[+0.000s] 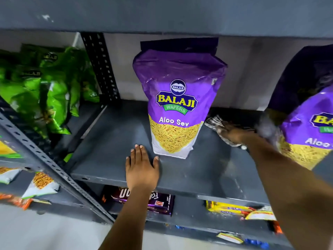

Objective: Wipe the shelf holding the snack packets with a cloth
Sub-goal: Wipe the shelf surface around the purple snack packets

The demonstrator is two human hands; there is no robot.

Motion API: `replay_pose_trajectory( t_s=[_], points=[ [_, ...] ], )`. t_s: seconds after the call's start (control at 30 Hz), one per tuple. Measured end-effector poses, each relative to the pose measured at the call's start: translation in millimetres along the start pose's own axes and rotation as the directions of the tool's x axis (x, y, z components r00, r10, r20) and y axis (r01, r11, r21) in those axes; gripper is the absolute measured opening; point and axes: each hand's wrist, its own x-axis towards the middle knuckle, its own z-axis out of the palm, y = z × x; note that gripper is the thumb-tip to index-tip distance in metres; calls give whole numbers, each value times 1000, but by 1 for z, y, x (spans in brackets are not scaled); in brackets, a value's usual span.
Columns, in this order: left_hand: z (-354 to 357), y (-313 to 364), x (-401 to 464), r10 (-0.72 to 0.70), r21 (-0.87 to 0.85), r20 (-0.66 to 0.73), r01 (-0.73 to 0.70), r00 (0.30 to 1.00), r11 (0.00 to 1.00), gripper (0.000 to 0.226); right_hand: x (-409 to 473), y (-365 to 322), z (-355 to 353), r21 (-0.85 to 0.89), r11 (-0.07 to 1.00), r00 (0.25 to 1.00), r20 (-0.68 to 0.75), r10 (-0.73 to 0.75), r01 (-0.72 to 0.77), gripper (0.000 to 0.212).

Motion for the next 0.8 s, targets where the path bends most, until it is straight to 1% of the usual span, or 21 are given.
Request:
replay_pose_trajectory(
  t_s=[0.03, 0.07, 0.13, 0.2, 0.27, 0.4, 0.47, 0.53, 0.6, 0.67, 0.73, 0.8],
  points=[
    [0, 0, 0, -1, 1, -3, 1, 1000, 1000, 67, 9, 6, 3, -166, 985, 997, -75, 24, -36, 58],
    [1, 0, 0, -3, 1, -3, 3, 1000, 1000, 67, 14, 8, 3, -179, 982, 992, -123, 37, -59, 63],
    [0, 2, 0, -4, 6, 7, 4, 1000, 1000, 67, 21, 5, 2, -99, 992, 993, -99, 69, -79, 51],
    [0, 3, -1, -6, 9, 12, 6, 1000, 1000, 67, 21, 0, 1, -72, 993, 994, -67, 85, -90, 49],
    [-1, 3, 0, -9, 12, 16, 9, 1000, 1000, 66, 15, -1, 6, -128, 991, 999, -46, 23, -29, 50],
    [-3, 3, -2, -5, 13, 38, 5, 999, 1000, 66, -4, 4, 21, -135, 986, 993, -56, -103, 94, 41],
    [-3, 3, -3, -6, 15, 42, 5, 999, 1000, 66, -18, 3, 27, -167, 972, 982, -67, -177, 164, 36],
    [-3, 3, -3, -2, 17, 45, 1, 999, 1000, 66, -33, 4, 35, -209, 958, 973, -79, -218, 197, 32],
    [-3, 4, -2, -1, 20, 46, 0, 999, 1000, 66, -47, 4, 42, -218, 956, 973, -72, -218, 198, 31],
    [-4, 4, -3, 2, 28, 57, -3, 998, 1000, 66, -64, 2, 45, -202, 965, 981, -63, -183, 167, 32],
    [-5, 4, -3, 4, 26, 69, -5, 998, 1000, 66, -82, -1, 47, -153, 981, 991, -40, -125, 117, 33],
    [-5, 3, -3, 9, 22, 71, -10, 997, 1000, 66, -103, -4, 45, -109, 993, 999, 39, -29, 33, 35]
  ],
)
